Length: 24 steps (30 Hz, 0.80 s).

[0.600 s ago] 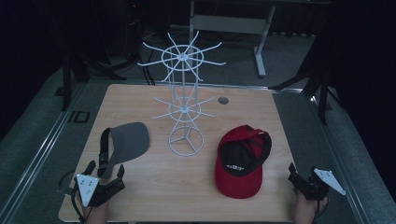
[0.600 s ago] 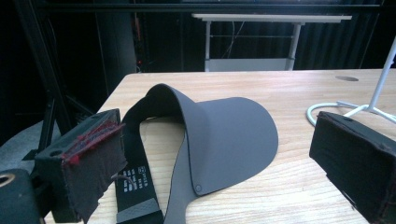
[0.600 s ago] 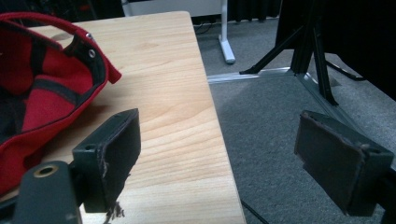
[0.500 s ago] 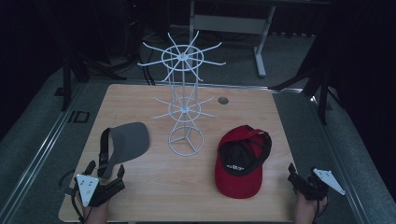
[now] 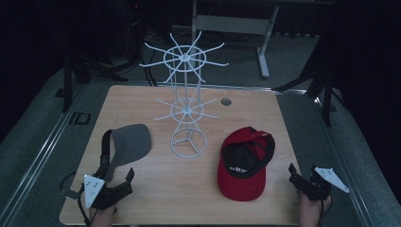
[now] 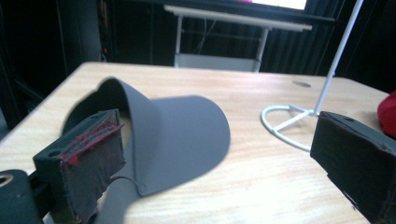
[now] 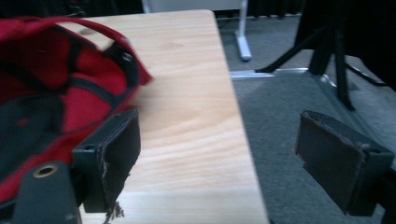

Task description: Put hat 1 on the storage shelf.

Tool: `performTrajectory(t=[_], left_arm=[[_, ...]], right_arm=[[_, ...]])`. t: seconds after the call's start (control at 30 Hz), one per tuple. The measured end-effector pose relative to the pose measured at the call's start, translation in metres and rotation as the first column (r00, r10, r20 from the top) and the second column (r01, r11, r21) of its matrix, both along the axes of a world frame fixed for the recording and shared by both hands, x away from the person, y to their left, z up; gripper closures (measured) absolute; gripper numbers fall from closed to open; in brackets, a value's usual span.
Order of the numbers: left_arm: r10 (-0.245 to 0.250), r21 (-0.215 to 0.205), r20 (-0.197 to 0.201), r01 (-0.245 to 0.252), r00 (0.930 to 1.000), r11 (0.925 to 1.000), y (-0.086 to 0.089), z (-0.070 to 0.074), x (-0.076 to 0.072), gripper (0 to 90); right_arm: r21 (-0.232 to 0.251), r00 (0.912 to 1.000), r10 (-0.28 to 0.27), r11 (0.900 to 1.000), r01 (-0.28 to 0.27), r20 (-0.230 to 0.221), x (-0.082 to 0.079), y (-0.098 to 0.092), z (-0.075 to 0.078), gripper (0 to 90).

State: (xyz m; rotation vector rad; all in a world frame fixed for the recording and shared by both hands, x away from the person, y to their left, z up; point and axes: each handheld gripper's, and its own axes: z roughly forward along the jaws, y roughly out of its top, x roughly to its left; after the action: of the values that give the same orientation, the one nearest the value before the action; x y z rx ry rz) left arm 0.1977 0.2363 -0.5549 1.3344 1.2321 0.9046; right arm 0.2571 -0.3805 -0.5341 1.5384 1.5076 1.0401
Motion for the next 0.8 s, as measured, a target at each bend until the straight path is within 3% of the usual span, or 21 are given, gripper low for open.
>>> performTrajectory(t=[0.1, 0.17, 0.23, 0.37, 0.53, 0.63, 0.8], left_arm=[[-0.048, -0.025, -0.019, 0.048, 0.9987, 0.9985, -0.003, 0.001, 0.0, 2.9], [-0.093, -0.062, -0.051, 0.09, 0.9944, 0.994, -0.005, 0.002, 0.0, 3.0], [-0.116, -0.071, -0.064, 0.111, 0.9913, 0.9913, -0.008, 0.002, 0.0, 3.1], [-0.123, -0.018, -0.046, 0.122, 0.9914, 0.9924, -0.015, 0.003, -0.002, 3.1], [-0.163, -0.033, -0.043, 0.162, 0.9857, 0.9863, -0.022, 0.006, -0.005, 3.1], [-0.181, -0.017, -0.036, 0.18, 0.9829, 0.9835, -0.026, 0.007, -0.007, 3.1], [-0.255, -0.001, -0.065, 0.256, 0.9647, 0.9668, -0.033, 0.008, -0.007, 3.1]], right_arm=[[-0.018, 0.9997, 0.023, 1.0, -0.023, 0.006, 0.002, 0.007, 0.008, 14.2], [-0.026, 0.9994, 0.032, 0.999, -0.031, 0.013, 0.004, 0.01, 0.014, 14.2], [-0.032, 0.9991, 0.038, 0.999, -0.038, 0.02, 0.006, 0.012, 0.02, 14.2], [-0.026, 0.9978, 0.066, 0.998, -0.065, 0.012, 0.012, 0.016, 0.028, 14.2], [0.006, 0.9917, 0.128, 0.992, -0.128, -0.012, 0.025, 0.023, 0.037, 14.1], [0.011, 0.9873, 0.158, 0.987, -0.158, -0.013, 0.033, 0.028, 0.043, 14.1], [0.026, 0.9794, 0.195, 0.981, -0.194, -0.051, 0.046, 0.036, 0.047, 14.1]])
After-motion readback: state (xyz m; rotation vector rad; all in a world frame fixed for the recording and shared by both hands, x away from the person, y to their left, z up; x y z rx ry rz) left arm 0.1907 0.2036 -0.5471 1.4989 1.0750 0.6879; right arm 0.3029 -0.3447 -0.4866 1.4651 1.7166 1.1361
